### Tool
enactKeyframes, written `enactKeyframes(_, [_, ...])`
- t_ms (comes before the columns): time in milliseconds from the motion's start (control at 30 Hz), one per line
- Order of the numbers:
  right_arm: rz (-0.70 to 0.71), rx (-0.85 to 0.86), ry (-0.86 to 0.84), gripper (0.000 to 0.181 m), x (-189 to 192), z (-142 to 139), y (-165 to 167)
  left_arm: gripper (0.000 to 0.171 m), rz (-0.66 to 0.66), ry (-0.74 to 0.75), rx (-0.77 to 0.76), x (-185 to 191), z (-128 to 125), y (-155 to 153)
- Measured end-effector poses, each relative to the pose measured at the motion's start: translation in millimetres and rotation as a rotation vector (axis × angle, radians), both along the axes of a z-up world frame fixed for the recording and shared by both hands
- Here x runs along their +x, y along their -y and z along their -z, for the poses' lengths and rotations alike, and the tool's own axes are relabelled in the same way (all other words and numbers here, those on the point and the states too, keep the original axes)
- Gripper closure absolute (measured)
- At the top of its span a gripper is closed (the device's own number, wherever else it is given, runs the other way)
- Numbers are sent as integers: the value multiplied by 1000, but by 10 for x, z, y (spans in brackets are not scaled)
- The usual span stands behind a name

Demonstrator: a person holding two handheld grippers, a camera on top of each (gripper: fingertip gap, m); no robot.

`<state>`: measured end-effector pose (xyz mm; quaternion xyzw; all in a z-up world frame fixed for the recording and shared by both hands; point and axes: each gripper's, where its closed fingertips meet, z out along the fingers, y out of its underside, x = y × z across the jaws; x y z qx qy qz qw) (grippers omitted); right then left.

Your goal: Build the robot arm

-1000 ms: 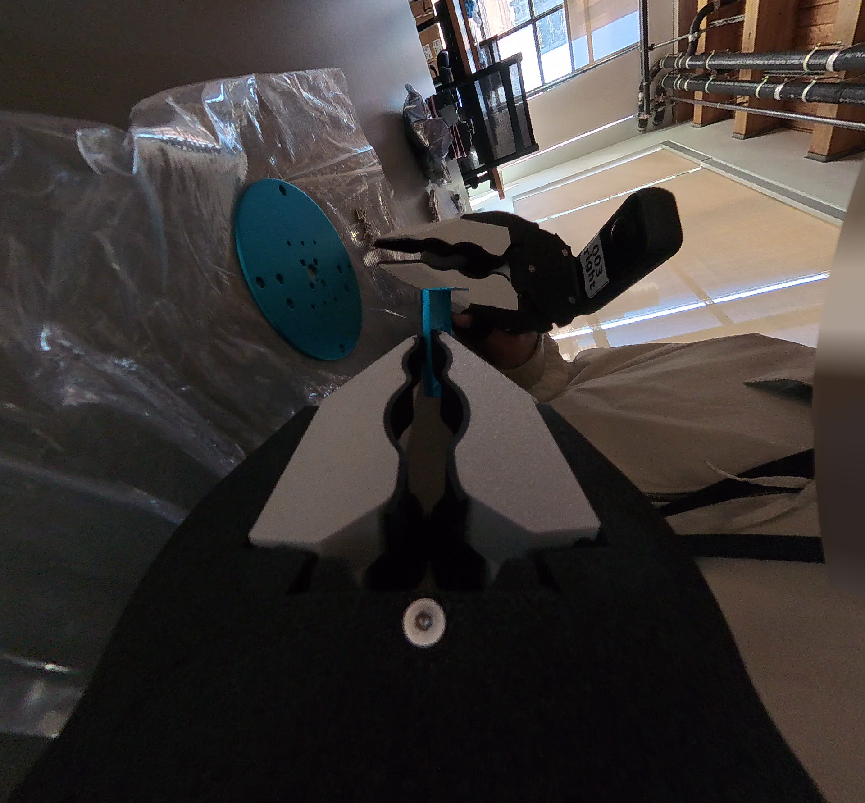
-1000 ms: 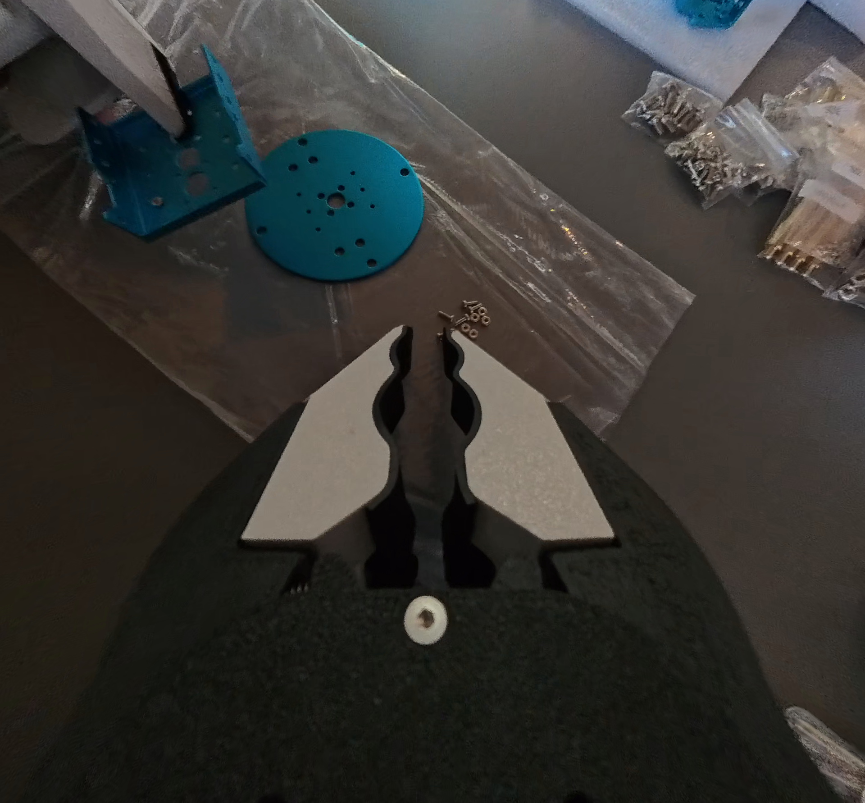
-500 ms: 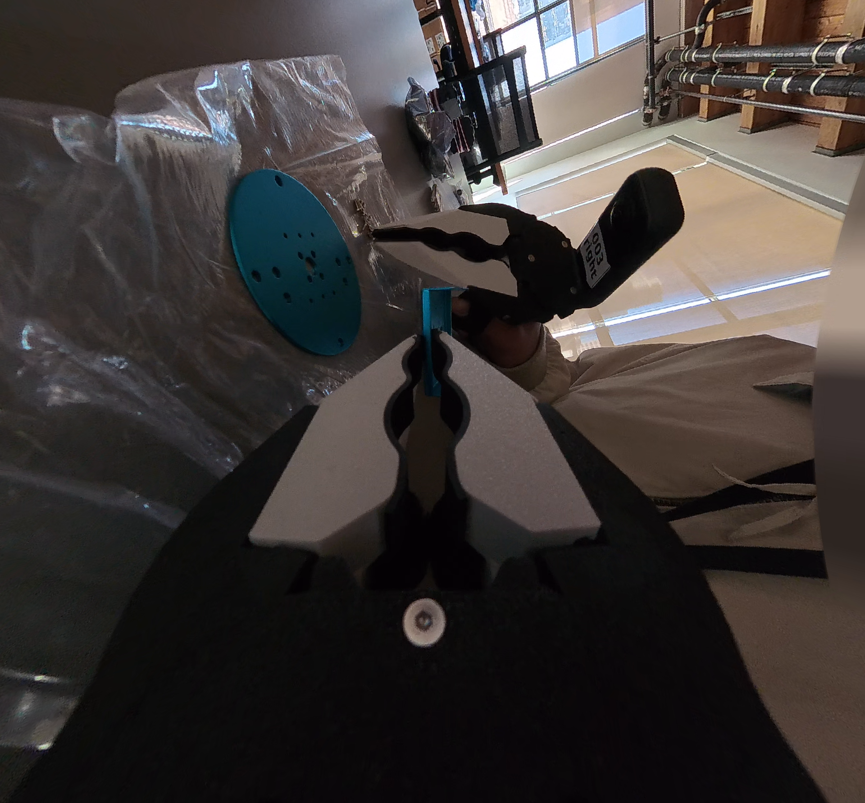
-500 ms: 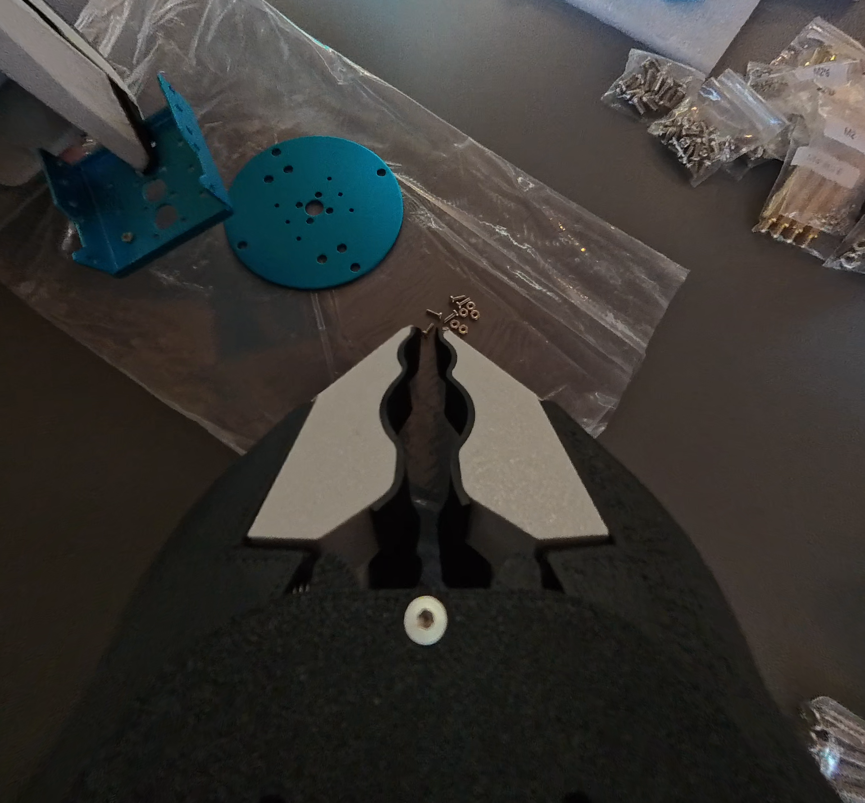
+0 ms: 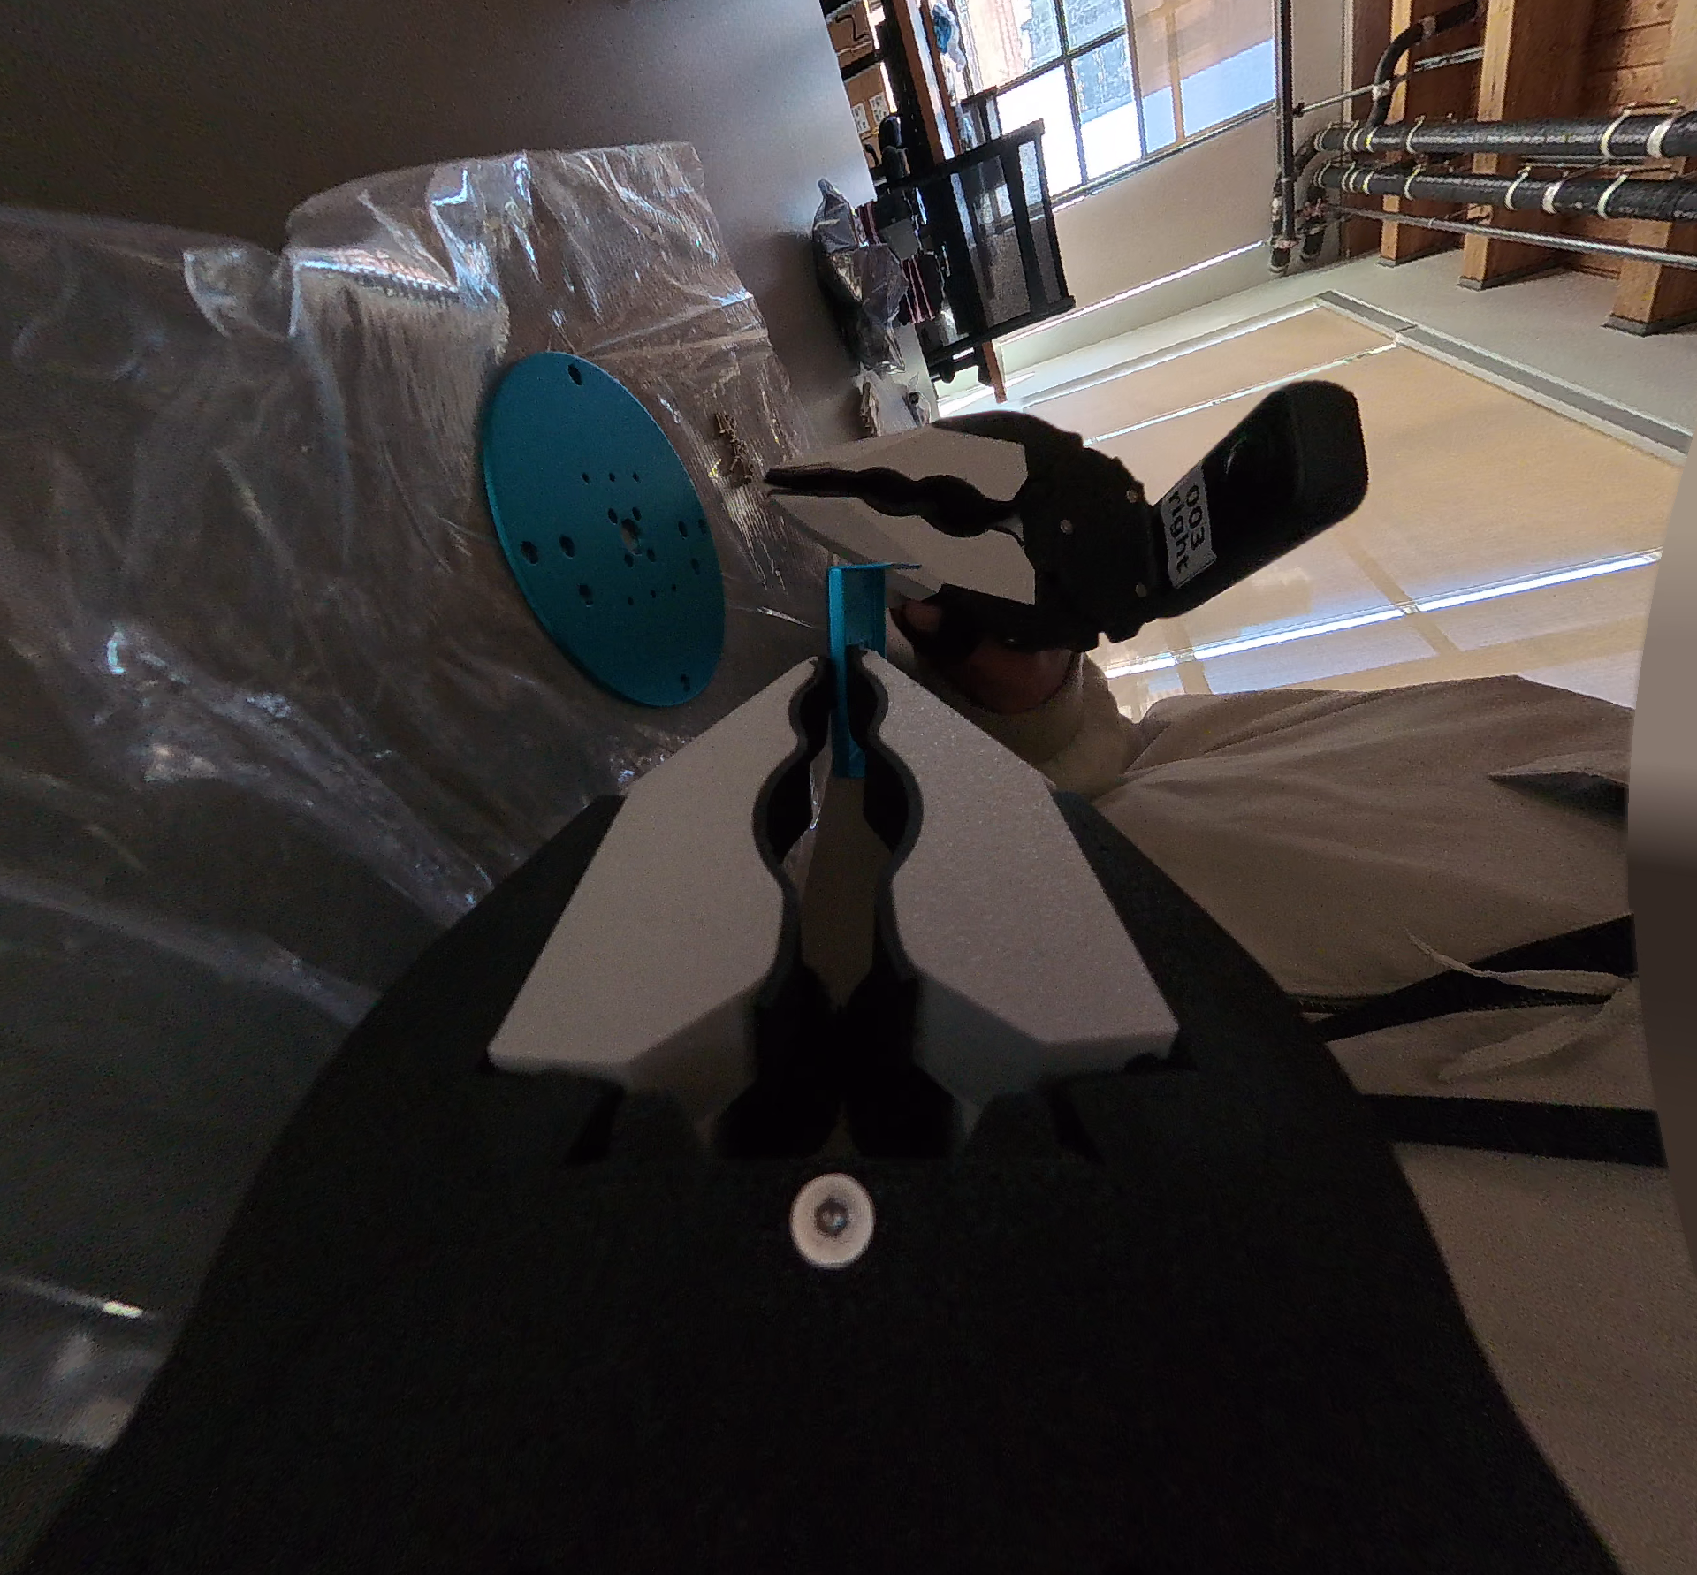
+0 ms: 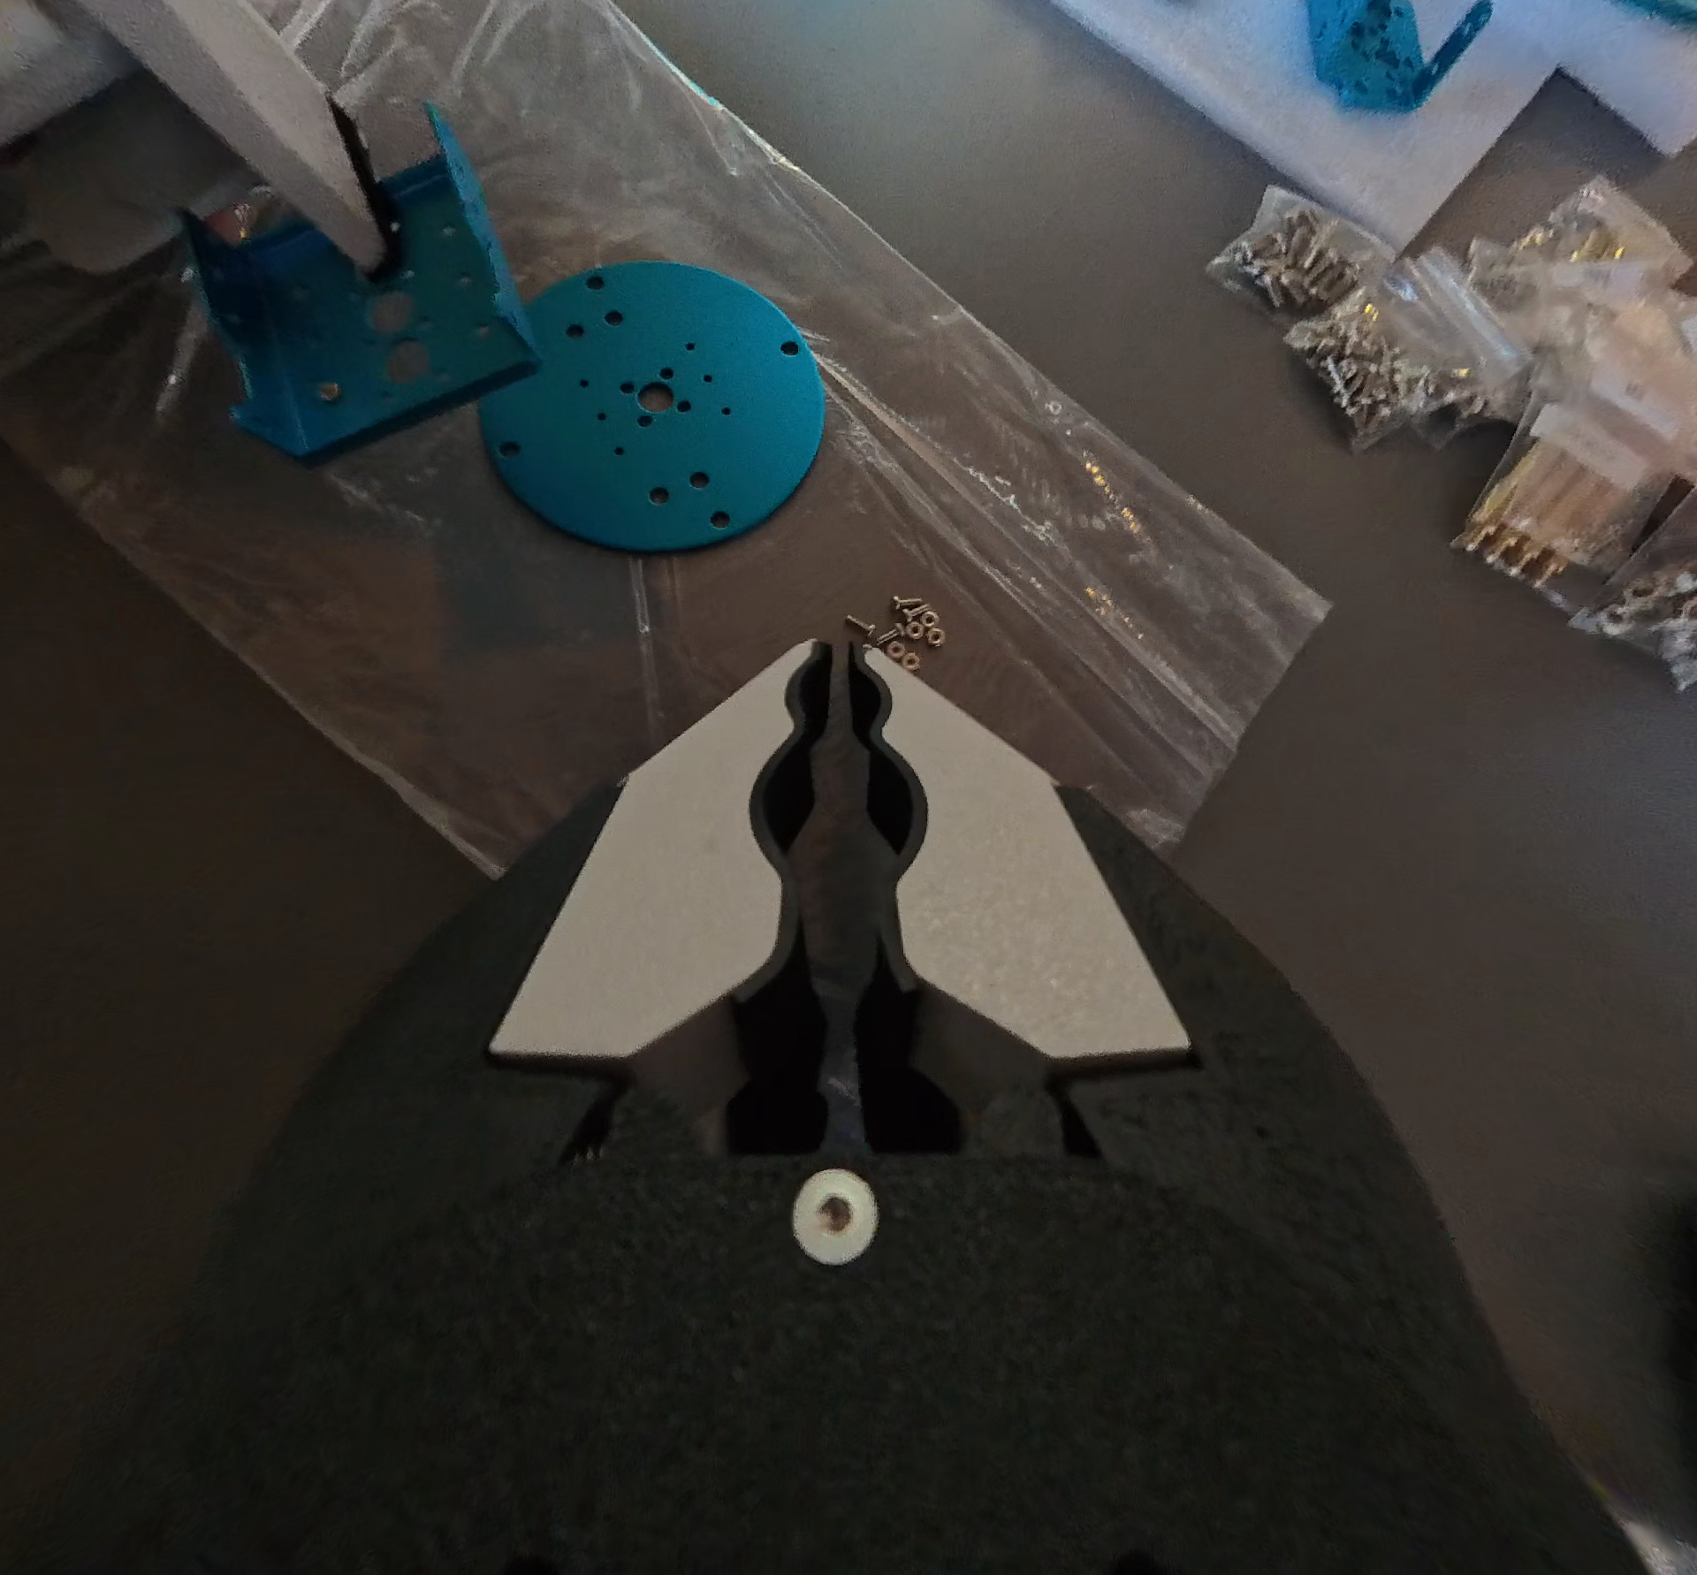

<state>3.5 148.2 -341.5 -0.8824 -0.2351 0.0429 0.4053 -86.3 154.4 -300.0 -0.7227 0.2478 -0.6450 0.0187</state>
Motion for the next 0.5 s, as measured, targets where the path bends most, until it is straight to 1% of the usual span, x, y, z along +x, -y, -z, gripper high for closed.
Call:
enactKeyframes(67, [-110,26,31,177,-31,-48,15,170,3,0,2,1,0,5])
enactKeyframes(100, [-184,24,66,178,-23,-67,34,170,4,-1,2,2,1,7])
enactKeyframes(167, [-360,18,118,170,-14,-139,77,170,7,-4,6,3,6,14])
enactKeyframes(233, [-495,-9,183,167,38,-198,70,170,7,-9,12,5,12,19])
enactKeyframes(300, [-667,-34,238,169,20,-216,66,170,9,-8,12,4,11,26])
enactKeyframes(367, [-831,-60,305,170,8,-174,57,170,5,-7,9,0,12,18])
enactKeyframes(433, [-955,-92,372,172,3,-114,18,170,1,-6,5,-2,10,10])
enactKeyframes(500, [-1047,-136,426,173,-5,-58,17,170,-5,-5,4,-5,9,-3])
